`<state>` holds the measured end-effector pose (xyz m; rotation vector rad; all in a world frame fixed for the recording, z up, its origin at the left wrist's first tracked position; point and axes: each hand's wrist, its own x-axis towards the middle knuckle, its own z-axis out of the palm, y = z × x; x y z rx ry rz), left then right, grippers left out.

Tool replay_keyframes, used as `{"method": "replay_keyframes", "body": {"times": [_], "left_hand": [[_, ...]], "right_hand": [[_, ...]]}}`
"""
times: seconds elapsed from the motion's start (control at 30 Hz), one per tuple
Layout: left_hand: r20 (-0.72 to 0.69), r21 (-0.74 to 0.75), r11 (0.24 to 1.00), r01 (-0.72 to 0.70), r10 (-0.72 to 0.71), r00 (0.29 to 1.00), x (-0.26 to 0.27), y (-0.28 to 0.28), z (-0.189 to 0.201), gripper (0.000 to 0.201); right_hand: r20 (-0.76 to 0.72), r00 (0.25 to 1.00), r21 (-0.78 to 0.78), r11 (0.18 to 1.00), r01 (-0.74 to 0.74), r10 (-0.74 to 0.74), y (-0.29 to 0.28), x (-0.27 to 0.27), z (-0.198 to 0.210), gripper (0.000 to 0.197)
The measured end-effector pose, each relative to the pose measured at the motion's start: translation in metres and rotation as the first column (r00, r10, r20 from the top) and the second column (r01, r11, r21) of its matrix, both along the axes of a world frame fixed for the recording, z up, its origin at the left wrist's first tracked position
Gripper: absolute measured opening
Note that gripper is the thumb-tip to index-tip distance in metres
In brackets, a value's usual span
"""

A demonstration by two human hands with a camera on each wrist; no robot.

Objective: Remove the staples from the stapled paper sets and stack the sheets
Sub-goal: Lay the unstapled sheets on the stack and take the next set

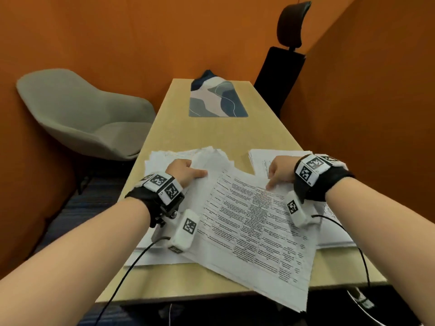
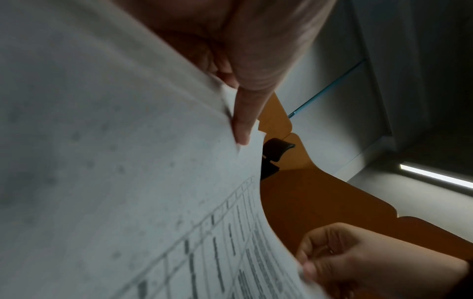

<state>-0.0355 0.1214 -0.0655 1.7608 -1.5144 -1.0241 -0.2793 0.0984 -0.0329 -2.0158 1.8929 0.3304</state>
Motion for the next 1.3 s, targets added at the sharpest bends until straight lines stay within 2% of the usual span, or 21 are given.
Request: {"method": "replay_keyframes", "body": {"times": [0.13,0.23,0.27,0.4,0.43,0.53,0.63,0.73,0.8,0.9,1.03,1.3], "left_hand": [[0.021,0.077,0.997,-0.007,0.005,1.000,-0.001,0.000,-0.012,0.028],[0.045,0.105,0.995,-0.002,-0.003,0.999,-0.002,-0.002,-0.016,0.031],[0.047,0.113,0.994,-0.003,-0.003,0.999,-0.002,-0.003,-0.016,0.032],[0.008,0.155,0.987,-0.031,0.030,1.000,-0.002,-0.006,-0.016,0.035],[-0.002,0.164,0.986,-0.037,0.038,0.999,-0.002,-0.006,-0.016,0.036],[-0.018,0.179,0.983,-0.041,0.045,0.999,-0.002,-0.007,-0.017,0.039],[-0.065,0.192,0.981,-0.035,0.048,0.997,-0.001,-0.004,-0.016,0.040],[-0.175,0.178,0.983,-0.036,0.067,0.982,0.000,0.001,-0.013,0.042],[-0.245,0.179,0.984,-0.021,0.065,0.967,0.003,0.003,-0.013,0.040],[-0.328,0.186,0.983,0.007,0.055,0.943,0.004,0.012,-0.009,0.026],[-0.425,0.191,0.982,0.006,0.077,0.902,0.003,0.024,-0.006,0.017],[-0.520,0.186,0.983,0.005,0.094,0.849,0.002,0.033,-0.005,0.011]], "right_hand": [[-0.178,0.984,-0.149,0.989,0.005,-0.032,-0.008,-0.016,-0.020,0.037],[-0.325,0.946,-0.073,0.997,-0.034,0.009,-0.010,-0.027,-0.034,0.035],[-0.329,0.944,-0.065,0.997,-0.038,0.014,-0.011,-0.027,-0.036,0.032],[-0.249,0.962,-0.105,0.990,0.092,-0.116,-0.017,-0.029,-0.038,0.018],[-0.175,0.967,-0.151,0.976,0.157,-0.183,-0.017,-0.026,-0.037,0.021],[0.024,0.967,-0.296,0.922,0.249,-0.253,-0.022,-0.014,-0.025,0.035],[0.241,0.958,-0.333,0.915,0.229,-0.152,-0.011,0.014,-0.006,0.038],[0.448,0.894,-0.284,0.943,0.172,-0.028,0.017,0.044,-0.003,0.044],[0.448,0.893,-0.269,0.957,0.106,0.027,0.031,0.060,-0.013,0.048],[0.333,0.940,-0.308,0.951,0.030,0.079,0.039,0.075,-0.030,0.049],[0.397,0.914,-0.308,0.950,0.049,0.082,0.046,0.081,-0.039,0.043],[0.398,0.904,-0.384,0.923,0.013,0.153,0.048,0.089,-0.035,0.039]]}}
